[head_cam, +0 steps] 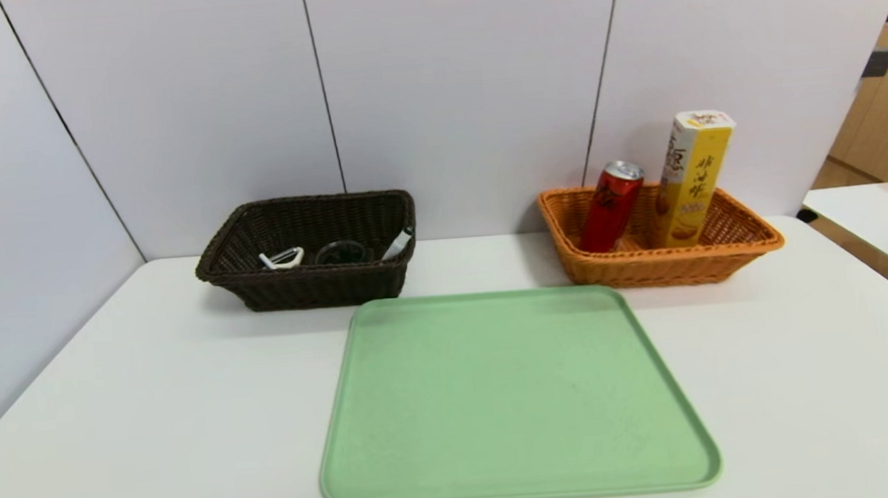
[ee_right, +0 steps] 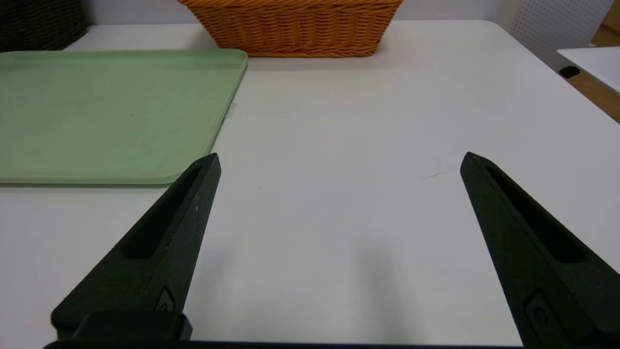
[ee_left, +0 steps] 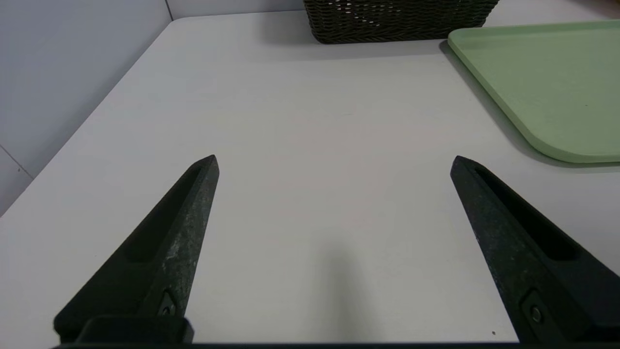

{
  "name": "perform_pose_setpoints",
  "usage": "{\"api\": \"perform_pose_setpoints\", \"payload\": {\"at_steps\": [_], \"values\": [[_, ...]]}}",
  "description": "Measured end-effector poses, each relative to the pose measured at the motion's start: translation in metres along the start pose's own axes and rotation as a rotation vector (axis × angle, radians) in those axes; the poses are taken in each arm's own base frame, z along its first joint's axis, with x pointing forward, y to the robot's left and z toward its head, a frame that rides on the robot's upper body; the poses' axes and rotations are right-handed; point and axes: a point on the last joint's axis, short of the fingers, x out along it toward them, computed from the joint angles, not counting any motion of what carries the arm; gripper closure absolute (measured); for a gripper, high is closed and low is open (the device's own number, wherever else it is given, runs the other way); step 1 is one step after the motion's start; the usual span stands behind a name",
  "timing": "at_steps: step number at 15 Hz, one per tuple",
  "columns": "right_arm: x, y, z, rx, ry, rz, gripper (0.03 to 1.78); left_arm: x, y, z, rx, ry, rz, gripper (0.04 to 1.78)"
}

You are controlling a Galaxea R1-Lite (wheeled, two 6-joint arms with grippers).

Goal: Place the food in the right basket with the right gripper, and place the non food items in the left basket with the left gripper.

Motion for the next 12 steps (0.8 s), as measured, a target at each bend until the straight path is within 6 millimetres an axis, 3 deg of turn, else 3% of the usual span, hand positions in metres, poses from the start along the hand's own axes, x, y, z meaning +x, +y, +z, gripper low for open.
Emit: {"api": "perform_pose_setpoints", "payload": {"at_steps": [12], "values": [[0.0000,0.0000,-0.0001,0.008,0.002,-0.002,0.10,0.0000,0.0000,0.0001,0.000,0.000,0.000,0.13]]}}
